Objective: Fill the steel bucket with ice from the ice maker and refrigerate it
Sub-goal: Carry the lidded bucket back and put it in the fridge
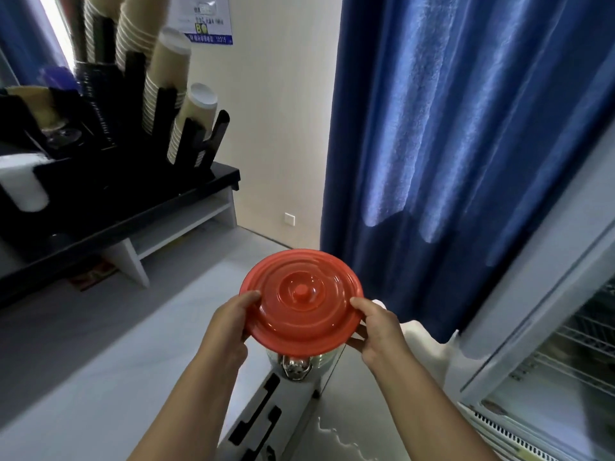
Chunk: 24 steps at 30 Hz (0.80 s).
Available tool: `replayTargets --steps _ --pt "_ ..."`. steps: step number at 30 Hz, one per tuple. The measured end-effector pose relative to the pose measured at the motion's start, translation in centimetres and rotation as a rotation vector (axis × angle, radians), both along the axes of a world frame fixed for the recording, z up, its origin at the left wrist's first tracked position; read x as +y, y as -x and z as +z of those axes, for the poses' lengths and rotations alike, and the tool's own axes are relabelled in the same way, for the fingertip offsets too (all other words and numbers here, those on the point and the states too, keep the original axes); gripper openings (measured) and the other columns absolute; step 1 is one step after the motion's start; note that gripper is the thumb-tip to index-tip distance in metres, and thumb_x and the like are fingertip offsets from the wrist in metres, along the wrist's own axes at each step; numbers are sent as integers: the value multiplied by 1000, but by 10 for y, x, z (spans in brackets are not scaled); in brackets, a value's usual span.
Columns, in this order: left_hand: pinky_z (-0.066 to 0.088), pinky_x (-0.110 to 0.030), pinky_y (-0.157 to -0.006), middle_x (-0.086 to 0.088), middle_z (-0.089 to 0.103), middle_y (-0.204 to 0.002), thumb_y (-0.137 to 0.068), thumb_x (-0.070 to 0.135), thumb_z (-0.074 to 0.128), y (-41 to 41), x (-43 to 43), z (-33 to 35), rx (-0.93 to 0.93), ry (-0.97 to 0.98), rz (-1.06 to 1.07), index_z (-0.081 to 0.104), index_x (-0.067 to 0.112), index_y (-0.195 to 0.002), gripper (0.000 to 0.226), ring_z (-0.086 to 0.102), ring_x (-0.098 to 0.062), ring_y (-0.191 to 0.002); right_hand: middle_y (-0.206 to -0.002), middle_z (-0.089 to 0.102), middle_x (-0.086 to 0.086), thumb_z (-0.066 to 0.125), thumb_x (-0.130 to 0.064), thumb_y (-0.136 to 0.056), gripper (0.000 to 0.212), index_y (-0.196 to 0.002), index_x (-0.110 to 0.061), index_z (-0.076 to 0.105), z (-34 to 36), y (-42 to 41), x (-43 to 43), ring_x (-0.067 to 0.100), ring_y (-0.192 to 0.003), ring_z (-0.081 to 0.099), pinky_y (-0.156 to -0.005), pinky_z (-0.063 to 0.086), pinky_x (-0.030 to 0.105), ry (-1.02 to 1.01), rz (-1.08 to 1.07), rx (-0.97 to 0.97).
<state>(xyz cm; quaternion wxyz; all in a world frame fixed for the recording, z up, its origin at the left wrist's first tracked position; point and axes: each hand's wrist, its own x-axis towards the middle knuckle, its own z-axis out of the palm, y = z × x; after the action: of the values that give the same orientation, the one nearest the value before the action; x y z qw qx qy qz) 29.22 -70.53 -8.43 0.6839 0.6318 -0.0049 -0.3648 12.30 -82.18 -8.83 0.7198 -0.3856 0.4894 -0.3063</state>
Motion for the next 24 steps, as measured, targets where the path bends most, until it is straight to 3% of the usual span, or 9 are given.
replayTargets --steps 5,11,16,24 --pt "44 -29 -59 -6 60 -62 -80 17 65 -52 -50 0 2 -6 -54 61 12 -74 9 55 -20 -60 -52 60 -2 60 -10 -82 9 -75 -13 63 1 -45 -40 21 -70 62 -60 51 35 -18 -65 -7" --pt "42 -27 -54 -3 62 -64 -80 17 65 -99 -103 -5 32 -18 -69 63 14 -75 6 56 -18 -60 -60 60 1 60 -9 -81 7 -77 -12 64 -3 -92 -76 22 -73 61 -67 52 38 -51 -146 6" --pt "44 -27 -55 -1 63 -52 -81 17 65 -125 -131 -8 38 -39 -78 62 13 -74 8 56 -17 -55 -57 53 1 59 -8 -80 11 -71 -14 58 -6 -119 -99 19 -65 55 -63 49 35 -70 -167 12" --pt "44 -29 -59 -4 61 -61 -81 17 65 -155 -148 -9 43 -50 -68 62 13 -75 8 55 -18 -58 -55 62 -1 61 -8 -80 7 -78 -13 66 -10 -146 -117 20 -72 64 -56 53 33 -86 -151 -9"
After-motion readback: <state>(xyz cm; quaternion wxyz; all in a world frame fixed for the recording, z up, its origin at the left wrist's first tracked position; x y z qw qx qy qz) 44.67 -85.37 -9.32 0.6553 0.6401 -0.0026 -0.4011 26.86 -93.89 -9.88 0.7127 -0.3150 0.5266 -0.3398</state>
